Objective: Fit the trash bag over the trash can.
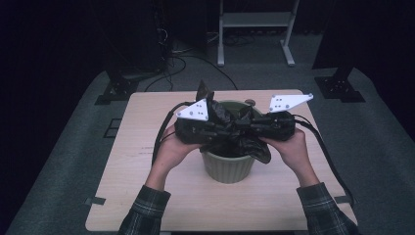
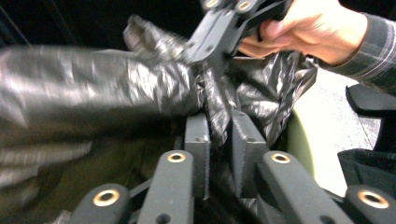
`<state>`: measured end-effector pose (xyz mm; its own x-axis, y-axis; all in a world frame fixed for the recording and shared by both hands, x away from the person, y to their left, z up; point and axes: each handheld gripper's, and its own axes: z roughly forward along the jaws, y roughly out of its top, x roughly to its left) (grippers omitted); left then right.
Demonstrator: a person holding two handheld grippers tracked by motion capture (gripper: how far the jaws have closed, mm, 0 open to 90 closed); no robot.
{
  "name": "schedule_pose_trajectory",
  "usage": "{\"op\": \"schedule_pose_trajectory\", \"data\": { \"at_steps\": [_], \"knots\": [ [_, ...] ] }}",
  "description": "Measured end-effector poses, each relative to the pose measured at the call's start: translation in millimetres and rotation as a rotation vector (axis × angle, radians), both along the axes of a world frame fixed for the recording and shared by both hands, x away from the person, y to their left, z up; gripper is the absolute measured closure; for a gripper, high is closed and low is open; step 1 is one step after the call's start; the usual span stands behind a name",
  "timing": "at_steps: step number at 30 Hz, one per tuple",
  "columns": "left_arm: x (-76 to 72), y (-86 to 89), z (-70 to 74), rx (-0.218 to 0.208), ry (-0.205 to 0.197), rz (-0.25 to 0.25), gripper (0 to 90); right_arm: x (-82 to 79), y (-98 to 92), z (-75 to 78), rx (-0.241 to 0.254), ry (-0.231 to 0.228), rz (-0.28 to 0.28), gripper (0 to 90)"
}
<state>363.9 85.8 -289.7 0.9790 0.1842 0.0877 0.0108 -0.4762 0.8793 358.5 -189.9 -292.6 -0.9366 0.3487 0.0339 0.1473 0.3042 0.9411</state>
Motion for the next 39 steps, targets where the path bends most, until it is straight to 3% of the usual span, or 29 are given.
{"op": "schedule_pose_trajectory", "data": {
  "at_steps": [5,9,13,15,21,23,26,30,34,39],
  "knots": [
    [-1.4,19.6,12.1,-0.099,0.001,0.033,64.1,-10.0,-9.0,-0.5,-0.017,-0.029,-0.002,90.0],
    [-4.0,17.1,27.3,-0.121,-0.014,0.019,62.1,-14.3,-9.3,-0.8,-0.024,-0.045,0.001,90.0],
    [-4.4,6.1,40.6,-0.112,-0.037,0.009,60.3,-14.0,-6.7,-2.9,-0.037,-0.046,0.001,90.0],
    [-3.5,0.5,42.7,-0.074,-0.038,0.013,60.4,-13.9,-6.5,-3.3,-0.035,-0.040,0.001,90.0],
    [1.3,-1.4,37.9,-0.056,-0.003,-0.012,64.7,-14.1,-9.9,-2.0,-0.034,-0.047,0.000,90.0],
    [1.2,-3.4,35.5,-0.034,-0.001,-0.029,69.7,-14.0,-10.8,-1.2,-0.027,-0.047,0.001,90.0],
    [1.3,-5.9,32.8,-0.005,0.001,-0.040,86.7,-13.5,-12.5,-0.1,-0.018,-0.048,-0.008,90.0],
    [7.7,-5.5,30.3,0.011,-0.001,0.016,89.8,-15.0,-13.9,0.3,-0.016,-0.053,-0.012,90.0],
    [17.1,3.0,28.3,-0.022,0.016,0.082,89.9,-14.8,-18.6,-2.6,-0.016,-0.047,-0.023,90.0],
    [24.3,11.6,25.9,-0.032,0.023,0.136,89.9,-15.4,-25.5,-5.1,-0.014,-0.046,-0.029,89.0]
  ]
}}
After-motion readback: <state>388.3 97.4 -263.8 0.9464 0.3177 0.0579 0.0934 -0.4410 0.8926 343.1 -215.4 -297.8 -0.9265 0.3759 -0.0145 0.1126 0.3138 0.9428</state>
